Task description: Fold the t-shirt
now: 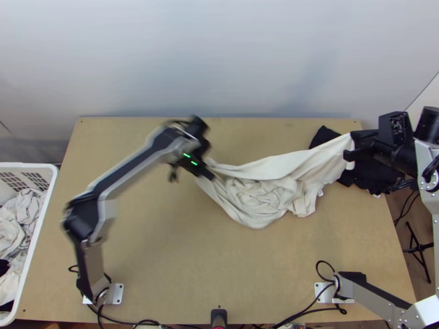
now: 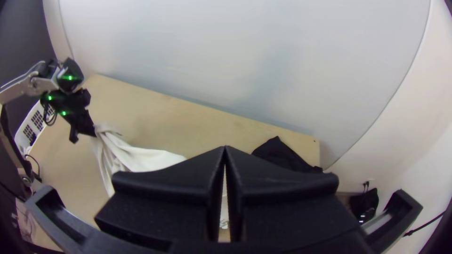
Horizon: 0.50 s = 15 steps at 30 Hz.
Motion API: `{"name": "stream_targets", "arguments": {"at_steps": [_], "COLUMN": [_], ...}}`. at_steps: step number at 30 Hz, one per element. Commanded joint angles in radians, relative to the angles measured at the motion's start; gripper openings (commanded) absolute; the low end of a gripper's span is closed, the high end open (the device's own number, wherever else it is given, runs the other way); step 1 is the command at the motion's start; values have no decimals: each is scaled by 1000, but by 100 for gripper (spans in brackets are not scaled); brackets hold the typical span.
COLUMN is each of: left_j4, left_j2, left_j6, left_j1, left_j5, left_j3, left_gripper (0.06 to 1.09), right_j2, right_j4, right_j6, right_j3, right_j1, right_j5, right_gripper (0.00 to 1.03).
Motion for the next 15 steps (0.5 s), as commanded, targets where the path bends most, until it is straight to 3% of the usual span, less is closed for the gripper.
{"name": "stream_targets", "arguments": {"at_steps": [1, 4, 7, 11, 15], "left_j4": [-84, -122, -134, -131, -136], "left_j2": [-252, -332, -408, -476, -533], "left_j6": [34, 65, 80, 20, -6], "left_j1": [274, 402, 520, 692, 761], "left_j5": [133, 172, 226, 352, 379], "left_j3": [-55, -58, -43, 18, 41], "left_gripper": [10, 10, 10, 10, 10], "right_j2": [7, 21, 49, 98, 113], "right_j4": [-43, -43, -31, -14, -20], "right_j6": [40, 80, 115, 167, 173], "right_j3": [21, 51, 116, 242, 308], "right_j1": [124, 202, 206, 180, 180], "right_j5": [-2, -2, -8, -8, -18], "right_gripper": [3, 3, 3, 3, 3]}}
